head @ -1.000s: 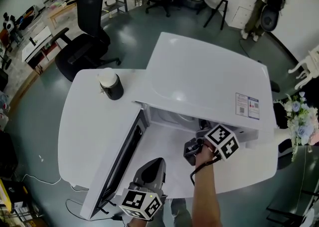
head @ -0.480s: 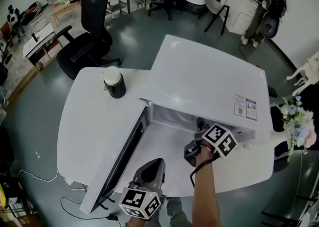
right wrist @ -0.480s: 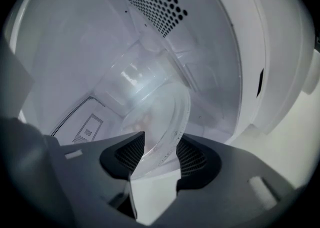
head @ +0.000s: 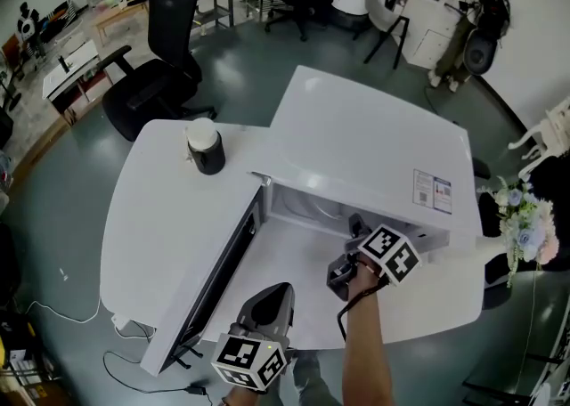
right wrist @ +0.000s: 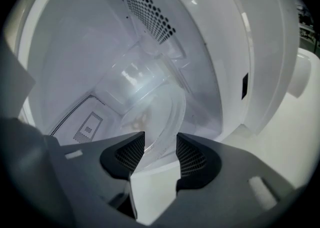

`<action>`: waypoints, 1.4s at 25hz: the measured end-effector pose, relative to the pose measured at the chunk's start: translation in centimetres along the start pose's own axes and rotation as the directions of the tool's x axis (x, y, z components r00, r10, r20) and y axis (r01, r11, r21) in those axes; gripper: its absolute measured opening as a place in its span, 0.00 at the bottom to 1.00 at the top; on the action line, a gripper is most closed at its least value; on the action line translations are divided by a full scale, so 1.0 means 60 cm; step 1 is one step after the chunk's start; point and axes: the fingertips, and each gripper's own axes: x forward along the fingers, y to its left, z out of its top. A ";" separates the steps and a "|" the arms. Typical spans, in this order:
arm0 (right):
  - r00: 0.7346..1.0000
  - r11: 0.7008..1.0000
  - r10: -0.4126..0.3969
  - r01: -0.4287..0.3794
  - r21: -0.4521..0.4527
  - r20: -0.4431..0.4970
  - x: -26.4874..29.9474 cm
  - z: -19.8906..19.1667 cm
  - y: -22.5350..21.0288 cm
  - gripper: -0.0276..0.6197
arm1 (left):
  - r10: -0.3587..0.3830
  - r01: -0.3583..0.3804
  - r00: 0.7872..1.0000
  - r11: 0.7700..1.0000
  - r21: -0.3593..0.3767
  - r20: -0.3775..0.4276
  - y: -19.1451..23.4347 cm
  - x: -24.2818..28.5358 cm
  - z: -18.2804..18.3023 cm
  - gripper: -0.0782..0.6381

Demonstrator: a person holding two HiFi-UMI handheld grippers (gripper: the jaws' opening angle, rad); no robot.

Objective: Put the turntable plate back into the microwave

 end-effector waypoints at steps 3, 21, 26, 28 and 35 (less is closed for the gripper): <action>1.000 1.000 0.006 -0.006 0.001 -0.001 -0.005 -0.002 -0.005 0.32 | 0.000 0.000 1.000 1.000 0.000 -0.002 -0.003 -0.002 -0.003 0.11; 0.997 0.996 0.061 -0.063 -0.063 -0.045 -0.035 -0.032 0.009 0.32 | 0.029 -0.029 1.000 0.999 0.015 0.002 -0.020 -0.018 -0.001 0.11; 0.995 0.986 0.076 -0.084 -0.142 -0.060 -0.062 -0.037 0.020 0.32 | 0.050 -0.050 0.999 0.998 0.029 -0.007 -0.024 -0.020 0.007 0.11; 0.995 0.981 0.084 -0.093 -0.172 -0.063 -0.077 -0.037 0.023 0.32 | 0.059 -0.059 0.998 0.998 0.036 -0.009 -0.028 -0.021 0.013 0.11; 0.990 0.930 0.136 -0.136 -0.343 -0.025 -0.154 -0.025 0.045 0.32 | 0.074 -0.074 0.997 0.994 0.085 -0.004 -0.052 -0.024 0.048 0.11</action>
